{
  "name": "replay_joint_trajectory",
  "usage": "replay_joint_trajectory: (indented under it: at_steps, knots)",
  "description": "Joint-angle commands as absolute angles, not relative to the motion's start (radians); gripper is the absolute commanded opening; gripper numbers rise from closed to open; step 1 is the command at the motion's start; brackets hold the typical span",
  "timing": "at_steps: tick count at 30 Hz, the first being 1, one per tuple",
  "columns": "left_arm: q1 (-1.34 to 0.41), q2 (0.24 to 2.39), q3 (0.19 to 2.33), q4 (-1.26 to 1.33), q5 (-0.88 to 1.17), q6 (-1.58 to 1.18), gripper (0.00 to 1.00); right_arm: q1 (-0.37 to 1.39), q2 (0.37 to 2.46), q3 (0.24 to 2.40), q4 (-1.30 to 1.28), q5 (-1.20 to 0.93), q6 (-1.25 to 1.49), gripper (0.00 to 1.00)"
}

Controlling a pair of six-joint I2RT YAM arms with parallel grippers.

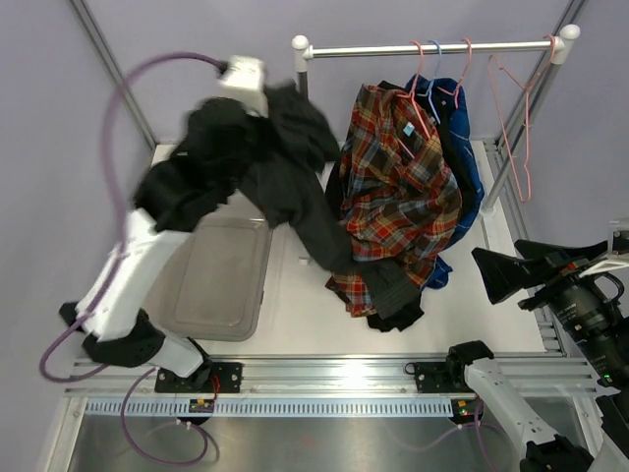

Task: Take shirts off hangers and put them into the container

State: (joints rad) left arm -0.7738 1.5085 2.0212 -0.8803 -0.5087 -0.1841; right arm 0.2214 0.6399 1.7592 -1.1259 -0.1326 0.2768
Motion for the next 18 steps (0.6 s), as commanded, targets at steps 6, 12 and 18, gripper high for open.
replay_joint_trajectory:
  at_steps: [6,12,18]
  knots:
    - [-0.761,1.295,2.292,-0.549,-0.900,0.414,0.00,0.218,0.713,1.802,-1.075,-0.216,0.279,0.99]
    - [-0.762,1.178,2.232,-0.367,-0.887,0.563,0.00,0.218,0.704,1.781,-1.062,-0.206,0.279,1.00]
    - [-0.764,1.157,2.194,-0.403,-0.877,0.526,0.00,0.218,0.689,1.740,-1.029,-0.218,0.294,1.00]
